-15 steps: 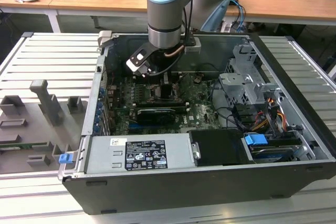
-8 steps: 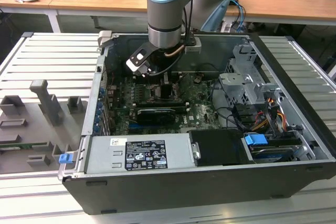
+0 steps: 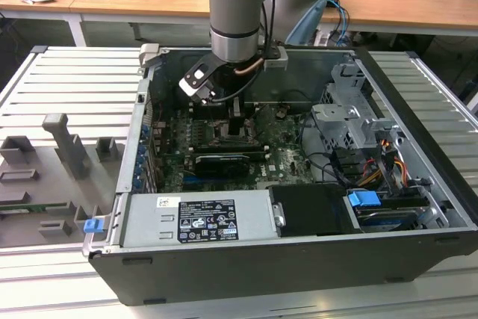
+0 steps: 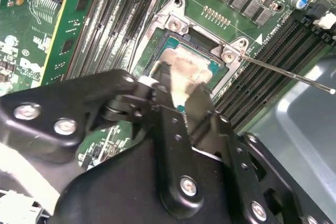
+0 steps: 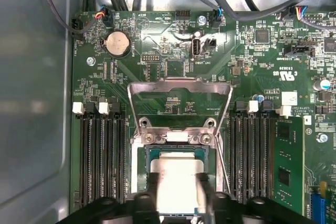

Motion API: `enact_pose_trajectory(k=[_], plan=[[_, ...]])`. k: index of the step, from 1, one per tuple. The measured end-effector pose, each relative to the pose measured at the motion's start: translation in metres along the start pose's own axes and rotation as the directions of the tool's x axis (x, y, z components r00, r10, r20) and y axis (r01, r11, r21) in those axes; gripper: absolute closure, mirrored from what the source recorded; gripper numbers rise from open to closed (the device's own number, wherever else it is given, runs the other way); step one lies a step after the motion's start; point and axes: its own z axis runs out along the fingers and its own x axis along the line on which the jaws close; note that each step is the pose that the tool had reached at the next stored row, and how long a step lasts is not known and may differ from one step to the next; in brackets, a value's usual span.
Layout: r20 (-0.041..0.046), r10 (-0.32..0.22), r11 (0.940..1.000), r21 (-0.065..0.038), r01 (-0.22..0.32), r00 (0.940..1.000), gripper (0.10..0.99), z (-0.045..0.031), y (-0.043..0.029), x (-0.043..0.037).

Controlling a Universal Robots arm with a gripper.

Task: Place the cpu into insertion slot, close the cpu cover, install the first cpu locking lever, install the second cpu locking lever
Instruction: 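Place the cpu into insertion slot, then close the cpu cover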

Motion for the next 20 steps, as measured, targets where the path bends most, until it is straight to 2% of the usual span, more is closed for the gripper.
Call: enact_pose_trajectory(k=[1, 2, 4, 20], plan=[[0.0, 0.0, 1.0, 0.0, 0.0, 1.0, 0.737, -0.0009, 0.0, 0.0], [-0.0001, 0.0, 1.0, 0.0, 0.0, 1.0, 0.859, -0.0016, 0.0001, 0.0001], [-0.0001, 0.0, 1.0, 0.0, 0.0, 1.0, 0.98, -0.0023, 0.0001, 0.0001], [0.0001, 0.0, 1.0, 0.0, 0.0, 1.0, 0.98, -0.0062, 0.0003, 0.0001]])
